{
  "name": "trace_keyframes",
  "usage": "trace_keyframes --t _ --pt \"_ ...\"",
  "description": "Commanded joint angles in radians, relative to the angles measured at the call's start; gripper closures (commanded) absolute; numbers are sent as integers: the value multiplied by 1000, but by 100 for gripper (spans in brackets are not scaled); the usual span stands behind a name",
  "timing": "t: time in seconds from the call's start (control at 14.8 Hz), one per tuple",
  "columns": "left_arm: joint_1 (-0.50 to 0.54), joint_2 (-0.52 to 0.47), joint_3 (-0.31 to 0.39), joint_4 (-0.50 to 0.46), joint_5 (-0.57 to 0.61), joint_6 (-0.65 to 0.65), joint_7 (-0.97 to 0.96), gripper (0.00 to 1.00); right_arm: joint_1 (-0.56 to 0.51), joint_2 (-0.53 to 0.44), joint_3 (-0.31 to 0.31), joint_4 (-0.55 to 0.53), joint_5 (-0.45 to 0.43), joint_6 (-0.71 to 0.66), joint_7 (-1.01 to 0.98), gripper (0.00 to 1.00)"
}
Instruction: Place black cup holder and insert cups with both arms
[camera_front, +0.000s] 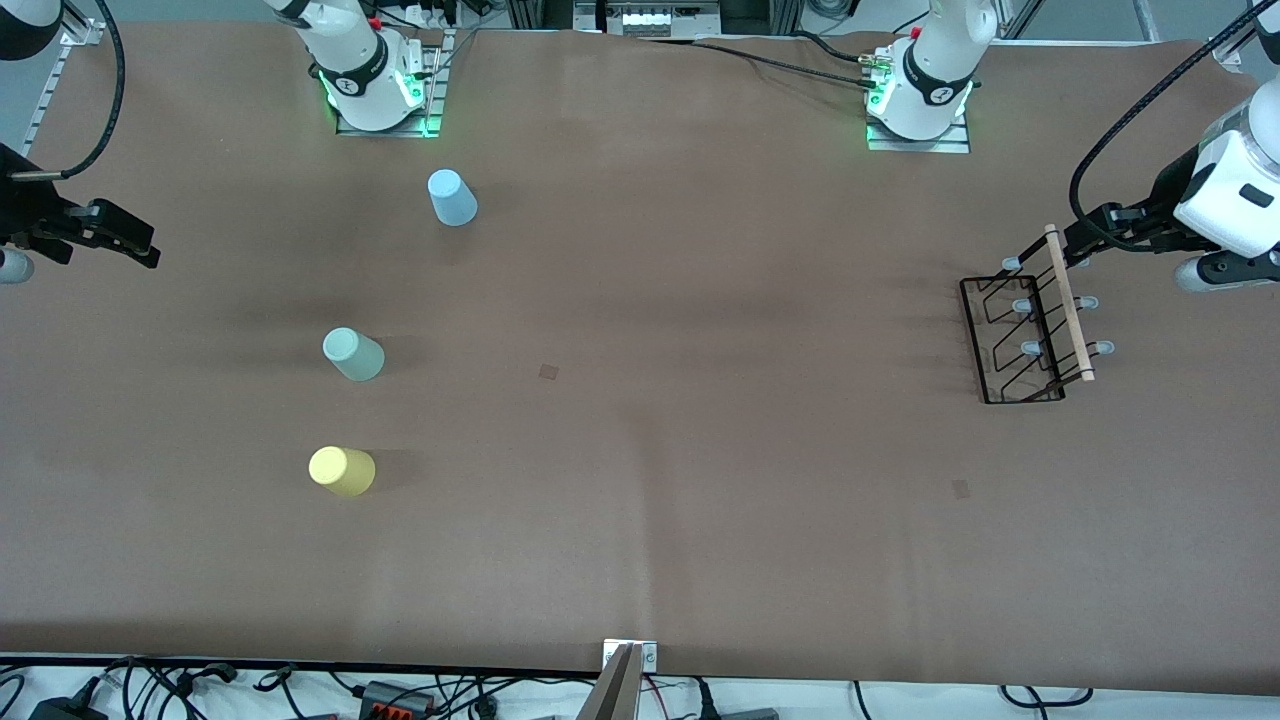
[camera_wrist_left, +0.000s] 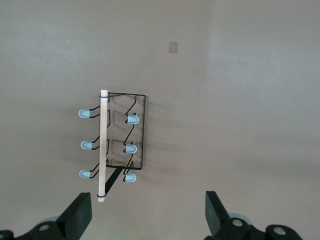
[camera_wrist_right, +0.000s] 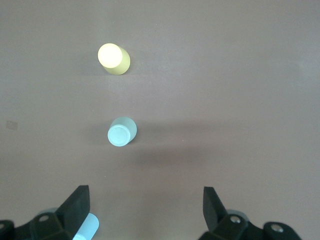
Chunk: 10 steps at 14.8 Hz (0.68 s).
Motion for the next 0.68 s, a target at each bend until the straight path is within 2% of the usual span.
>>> trace_keyframes --t 0.0,0.61 --pt "6 -13 1 -2 -16 -6 10 0 -4 -17 3 -18 18 0 -19 0" --pt "4 -4 -1 -2 -16 -5 11 0 -4 -12 3 -14 18 11 -19 0"
